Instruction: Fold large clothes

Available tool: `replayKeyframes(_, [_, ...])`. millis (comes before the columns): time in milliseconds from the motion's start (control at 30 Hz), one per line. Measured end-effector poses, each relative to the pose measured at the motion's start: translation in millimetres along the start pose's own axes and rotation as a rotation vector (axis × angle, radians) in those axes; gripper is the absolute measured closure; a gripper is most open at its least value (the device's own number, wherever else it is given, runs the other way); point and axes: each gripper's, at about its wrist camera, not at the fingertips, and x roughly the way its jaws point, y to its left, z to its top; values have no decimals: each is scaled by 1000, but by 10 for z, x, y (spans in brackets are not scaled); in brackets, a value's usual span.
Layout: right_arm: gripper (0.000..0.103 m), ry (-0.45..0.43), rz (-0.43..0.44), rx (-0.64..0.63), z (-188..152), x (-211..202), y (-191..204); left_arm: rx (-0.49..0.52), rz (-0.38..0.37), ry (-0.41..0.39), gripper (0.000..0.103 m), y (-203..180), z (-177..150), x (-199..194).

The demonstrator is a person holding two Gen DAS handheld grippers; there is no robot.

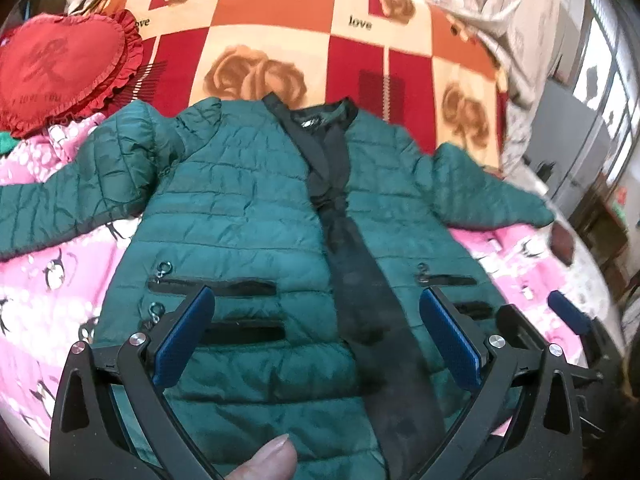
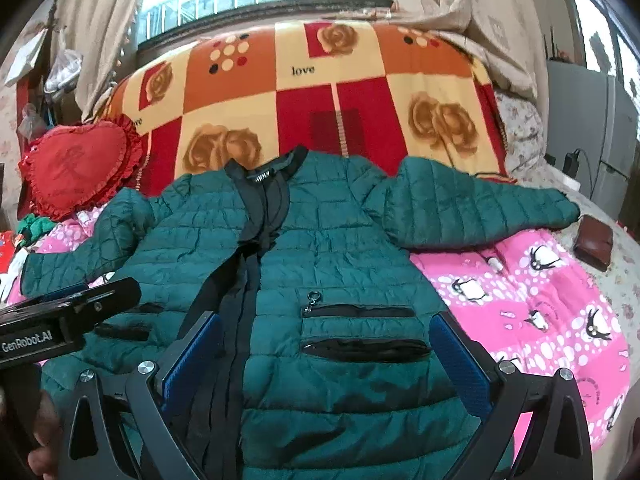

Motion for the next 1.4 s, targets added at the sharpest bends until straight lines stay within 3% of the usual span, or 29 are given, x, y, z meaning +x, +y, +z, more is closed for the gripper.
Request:
replayKeyframes(200, [1,29,-50,3,48,168,-56,-99,9,-7,1,126,75,150])
replayKeyframes(333, [1,88,-87,41,42,289,-138,-151,-46,13,1,217,61,225])
replayKeyframes(500, [1,51,-130,21,37,239,-84,-197,-66,32,1,281,11,256])
replayKeyframes(1067, [1,72,-141,-18,27,278,2,-321,-89,17,1,507,-60,205])
replayKeyframes(1400, [1,69,-155,-45,22,262,43,-334,-86,8,1,517,-71,188])
